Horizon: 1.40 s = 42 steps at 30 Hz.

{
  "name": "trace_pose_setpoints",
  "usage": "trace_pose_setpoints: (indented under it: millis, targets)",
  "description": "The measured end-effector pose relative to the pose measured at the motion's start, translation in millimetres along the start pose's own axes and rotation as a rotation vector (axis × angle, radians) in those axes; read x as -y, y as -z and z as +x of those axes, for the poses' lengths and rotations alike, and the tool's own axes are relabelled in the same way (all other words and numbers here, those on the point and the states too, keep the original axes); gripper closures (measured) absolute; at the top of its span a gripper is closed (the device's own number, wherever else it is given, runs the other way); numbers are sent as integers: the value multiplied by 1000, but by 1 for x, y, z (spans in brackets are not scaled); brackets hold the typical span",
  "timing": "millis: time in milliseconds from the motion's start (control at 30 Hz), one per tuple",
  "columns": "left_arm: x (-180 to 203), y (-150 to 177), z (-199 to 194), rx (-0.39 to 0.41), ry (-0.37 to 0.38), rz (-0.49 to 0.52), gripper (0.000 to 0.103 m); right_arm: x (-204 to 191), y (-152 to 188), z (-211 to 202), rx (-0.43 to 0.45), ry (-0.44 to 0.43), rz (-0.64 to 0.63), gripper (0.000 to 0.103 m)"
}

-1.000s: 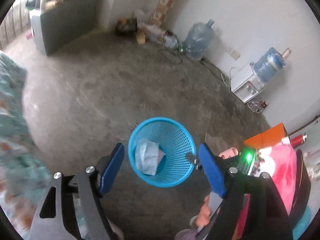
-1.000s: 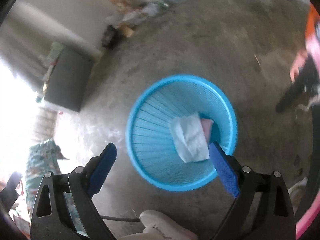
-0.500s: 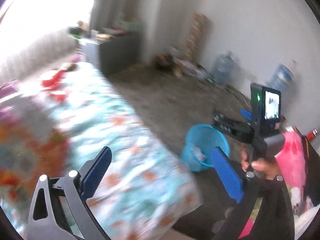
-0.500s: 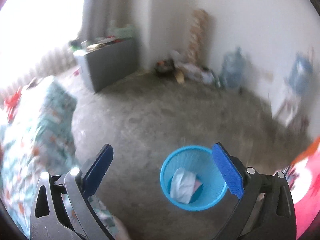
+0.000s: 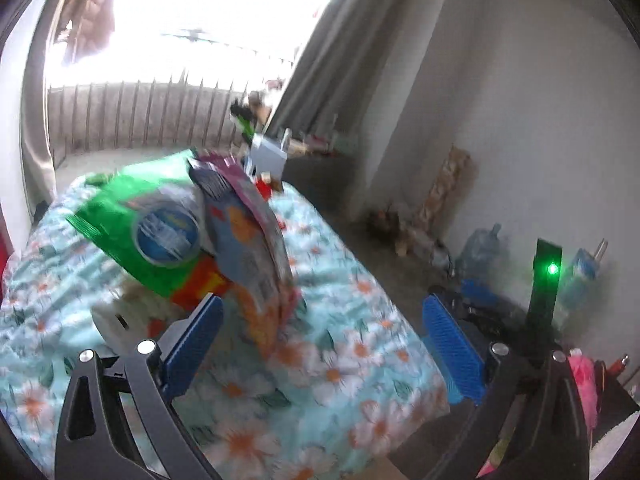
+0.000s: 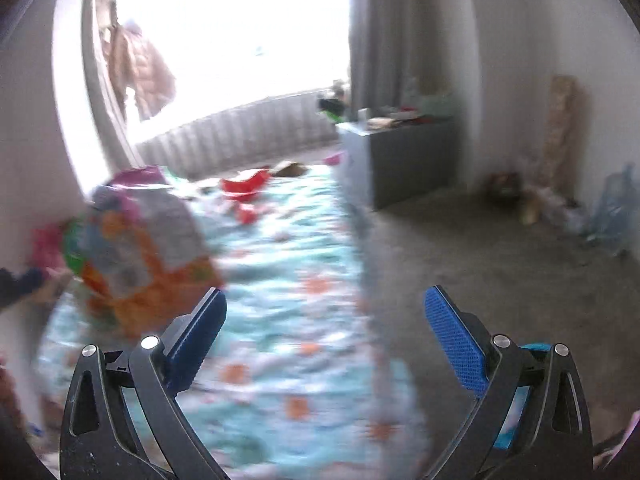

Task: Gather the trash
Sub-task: 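Move both open tools back over the bed, then grasp the purple snack bag with the left tool while the right tool grasps the red wrapper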

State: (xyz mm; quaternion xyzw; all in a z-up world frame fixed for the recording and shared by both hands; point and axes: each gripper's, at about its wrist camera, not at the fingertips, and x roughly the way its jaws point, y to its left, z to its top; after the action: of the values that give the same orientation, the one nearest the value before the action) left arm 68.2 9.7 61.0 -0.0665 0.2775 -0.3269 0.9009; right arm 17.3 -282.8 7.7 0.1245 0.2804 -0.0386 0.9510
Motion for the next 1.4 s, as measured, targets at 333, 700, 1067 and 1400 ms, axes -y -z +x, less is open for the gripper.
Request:
trace_pose_setpoints:
  millis: [333, 700, 1067, 1400]
  targets:
    - [-53, -56, 32, 105, 4, -78, 8, -42, 1, 36, -167, -195, 156, 13]
    - [-55, -58, 71, 12, 56, -57, 32, -43, 5, 56, -234, -209, 212, 26]
    - [-42, -38, 85, -98, 0, -14, 54, -29, -40, 77, -239, -355, 301, 38]
    - [-48, -37, 85, -127, 1, -31, 91, -32, -124, 200, -414, -561, 480, 37]
